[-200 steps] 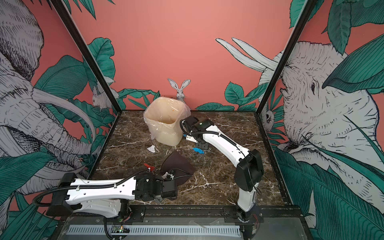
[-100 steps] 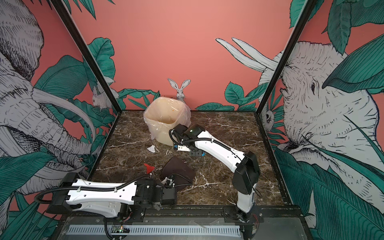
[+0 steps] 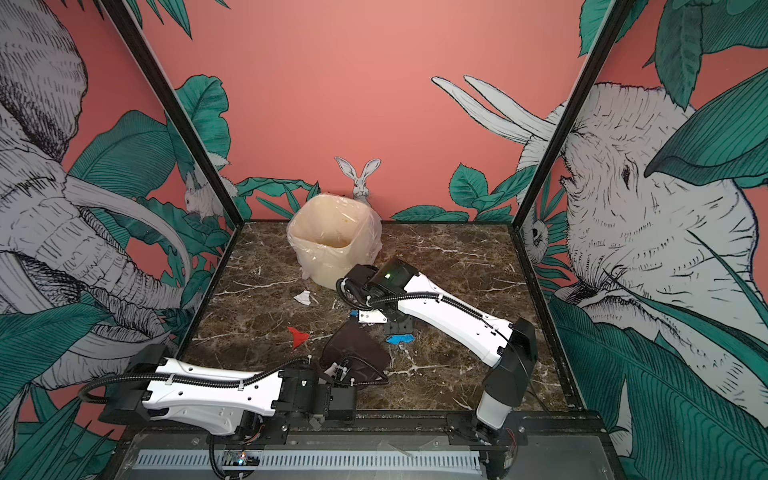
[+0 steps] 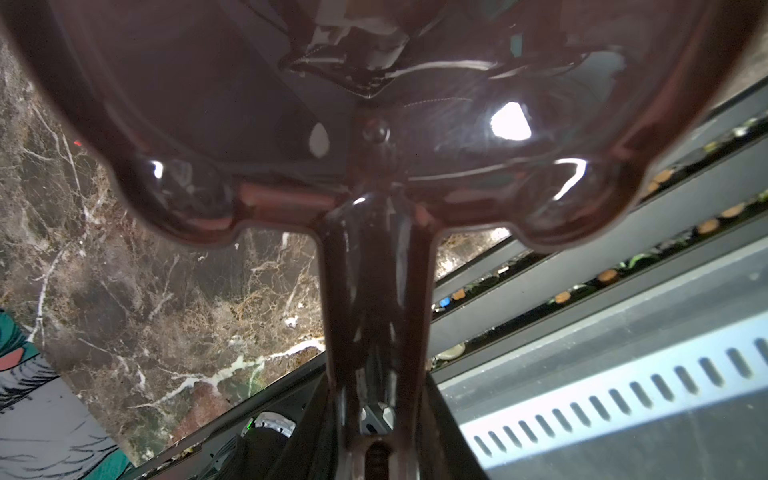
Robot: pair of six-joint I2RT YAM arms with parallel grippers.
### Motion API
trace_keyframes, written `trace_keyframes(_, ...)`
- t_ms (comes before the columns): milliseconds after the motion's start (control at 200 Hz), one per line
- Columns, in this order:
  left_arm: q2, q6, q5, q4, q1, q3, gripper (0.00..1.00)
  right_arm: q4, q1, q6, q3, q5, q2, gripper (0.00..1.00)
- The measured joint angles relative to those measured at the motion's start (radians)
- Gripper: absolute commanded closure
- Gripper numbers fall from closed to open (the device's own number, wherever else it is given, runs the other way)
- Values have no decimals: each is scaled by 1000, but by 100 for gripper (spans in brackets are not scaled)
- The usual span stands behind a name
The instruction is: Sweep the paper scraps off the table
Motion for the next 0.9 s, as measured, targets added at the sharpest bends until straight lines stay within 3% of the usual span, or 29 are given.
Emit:
trace_keyframes(380, -16, 126, 116, 87, 102, -2, 100, -28, -182, 216, 135, 3, 97, 100)
trace_keyframes(900, 78, 276, 266, 112, 225, -3, 100, -97, -180, 325, 150, -93, 164, 100)
